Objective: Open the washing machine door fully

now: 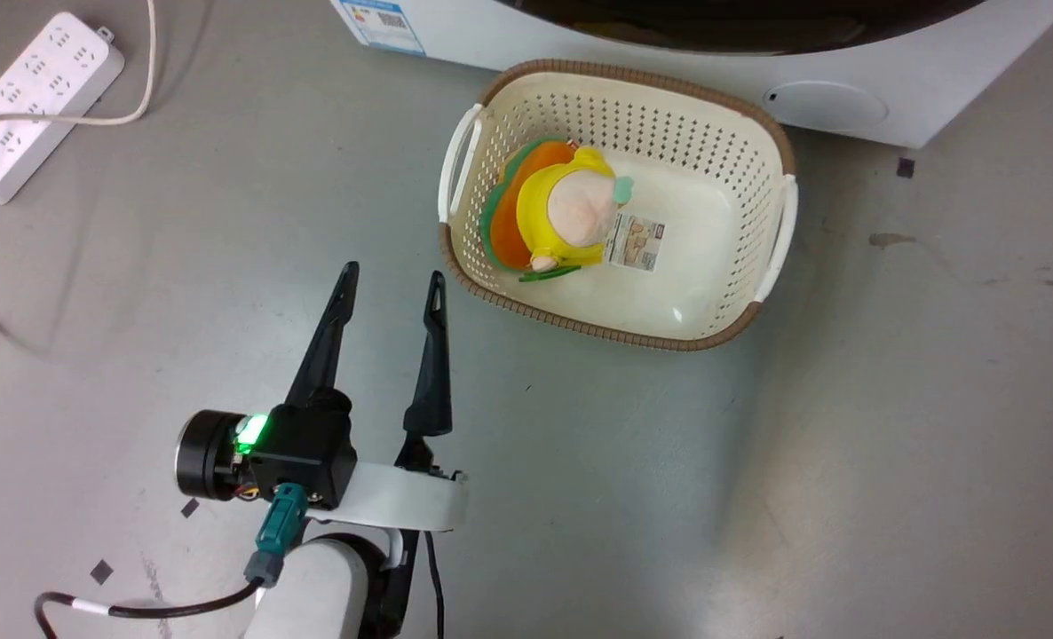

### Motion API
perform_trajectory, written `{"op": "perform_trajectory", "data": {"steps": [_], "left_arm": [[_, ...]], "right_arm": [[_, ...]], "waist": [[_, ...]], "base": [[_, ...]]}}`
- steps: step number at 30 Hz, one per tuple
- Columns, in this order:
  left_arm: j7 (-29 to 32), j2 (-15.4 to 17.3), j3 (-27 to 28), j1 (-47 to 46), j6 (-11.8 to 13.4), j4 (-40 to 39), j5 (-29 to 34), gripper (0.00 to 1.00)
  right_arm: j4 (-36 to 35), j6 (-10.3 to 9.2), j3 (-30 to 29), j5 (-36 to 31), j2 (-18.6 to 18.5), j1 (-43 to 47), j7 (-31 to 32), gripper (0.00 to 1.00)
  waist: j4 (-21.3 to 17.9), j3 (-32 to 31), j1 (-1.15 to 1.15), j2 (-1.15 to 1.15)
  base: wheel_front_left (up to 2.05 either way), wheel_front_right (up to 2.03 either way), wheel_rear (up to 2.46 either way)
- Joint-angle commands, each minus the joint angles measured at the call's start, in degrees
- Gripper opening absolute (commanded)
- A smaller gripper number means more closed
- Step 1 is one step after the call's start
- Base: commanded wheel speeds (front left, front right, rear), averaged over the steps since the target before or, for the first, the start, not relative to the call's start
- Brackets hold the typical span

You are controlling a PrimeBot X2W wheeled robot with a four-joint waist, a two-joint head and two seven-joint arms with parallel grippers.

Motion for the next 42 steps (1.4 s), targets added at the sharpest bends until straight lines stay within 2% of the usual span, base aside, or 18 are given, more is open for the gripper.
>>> {"op": "perform_trajectory", "data": {"steps": [1, 12, 21, 35, 37, 39, 40, 42], "left_arm": [[-0.7, 0.0, -0.4, -1.4, 0.5, -0.1, -0.3, 1.00], [-2.1, 0.1, -1.6, -2.2, 1.1, 0.6, -0.5, 1.00], [-3.1, 0.1, -2.5, -0.2, 1.0, 2.2, -0.4, 1.00], [-3.1, 0.1, -2.3, 6.1, -0.4, 4.3, 0.0, 1.00], [-3.1, 0.1, -2.5, 8.0, -0.9, 4.7, 0.3, 1.00], [-3.1, 0.1, -2.5, 8.4, -1.0, 4.8, 0.3, 1.00], [-3.1, 0.1, -3.0, 9.2, -1.5, 5.2, 0.3, 1.00], [-3.1, 0.1, -3.3, 9.7, -1.8, 5.6, 0.2, 1.00]], "right_arm": [[2.5, 0.07, -0.8, 1.1, -0.2, -3.0, 1.5, 0.00], [9.9, 0.07, -3.0, 3.6, -1.4, -5.7, 6.9, 0.00], [13.2, 0.08, -5.1, 8.8, 0.4, -1.3, 13.9, 0.00], [3.2, 0.08, -1.9, 13.1, 8.6, 19.4, 22.5, 0.00], [-1.6, 0.08, -0.1, 16.2, 10.0, 26.3, 26.3, 0.00], [-2.4, 0.08, 0.4, 17.0, 10.1, 27.5, 27.1, 0.00], [-3.4, 0.08, 4.4, 22.3, 10.2, 30.5, 29.5, 0.00], [-4.0, 0.08, 7.8, 26.8, 10.2, 32.4, 30.1, 0.00]], "waist": [[0.4, 0.5, 0.00, 0.00], [0.5, -1.0, 0.00, 0.00], [0.0, -6.8, 0.00, 0.00], [-0.7, -17.3, 0.00, 0.00], [-0.5, -19.9, 0.00, 0.00], [-0.4, -20.3, 0.00, 0.00], [0.2, -21.4, 0.00, 0.00], [0.6, -22.0, 0.00, 0.00]], "base": [[0.00, 0.00, 0.00], [0.00, 0.00, 0.00], [0.00, 0.00, 0.00], [0.00, 0.00, 0.00], [0.00, 0.00, 0.00], [0.00, 0.00, 0.00], [0.00, 0.00, 0.00], [0.00, 0.00, 0.00]]}}
